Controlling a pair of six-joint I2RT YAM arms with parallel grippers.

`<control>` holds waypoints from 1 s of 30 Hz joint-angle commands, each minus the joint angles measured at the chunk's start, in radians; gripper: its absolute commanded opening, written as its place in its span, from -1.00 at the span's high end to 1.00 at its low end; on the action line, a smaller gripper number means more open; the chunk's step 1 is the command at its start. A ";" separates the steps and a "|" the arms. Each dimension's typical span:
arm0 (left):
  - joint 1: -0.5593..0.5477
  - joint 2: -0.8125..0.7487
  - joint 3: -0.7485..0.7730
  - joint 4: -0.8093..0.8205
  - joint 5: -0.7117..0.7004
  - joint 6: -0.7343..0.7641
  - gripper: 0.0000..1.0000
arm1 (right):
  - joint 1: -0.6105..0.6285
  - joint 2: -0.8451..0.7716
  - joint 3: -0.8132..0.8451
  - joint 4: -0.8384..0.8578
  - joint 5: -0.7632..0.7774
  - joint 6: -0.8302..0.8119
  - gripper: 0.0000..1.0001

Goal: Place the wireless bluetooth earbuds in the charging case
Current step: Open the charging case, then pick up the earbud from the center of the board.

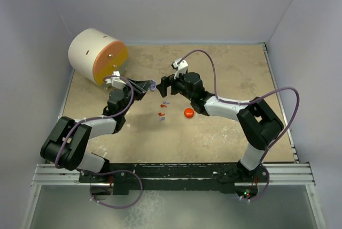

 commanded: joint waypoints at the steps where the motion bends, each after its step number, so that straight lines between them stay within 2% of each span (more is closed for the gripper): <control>1: -0.007 -0.029 0.037 0.066 0.031 -0.024 1.00 | 0.002 0.012 0.046 0.028 -0.008 0.012 -1.00; 12: -0.006 0.003 0.018 0.128 0.039 -0.074 1.00 | 0.002 0.028 0.073 0.017 0.024 0.006 -1.00; 18: 0.008 -0.019 0.061 0.018 -0.017 -0.054 1.00 | 0.003 -0.049 -0.007 -0.025 0.081 0.025 -1.00; 23: 0.037 -0.005 0.065 0.000 -0.033 -0.081 1.00 | 0.003 -0.084 -0.054 -0.074 0.092 0.038 -1.00; 27: 0.068 0.018 0.038 0.032 -0.025 -0.109 1.00 | 0.003 -0.073 -0.056 -0.123 0.111 0.010 -0.88; 30: 0.092 0.032 0.011 0.066 -0.009 -0.135 1.00 | 0.006 -0.057 -0.055 -0.163 0.080 0.004 -0.64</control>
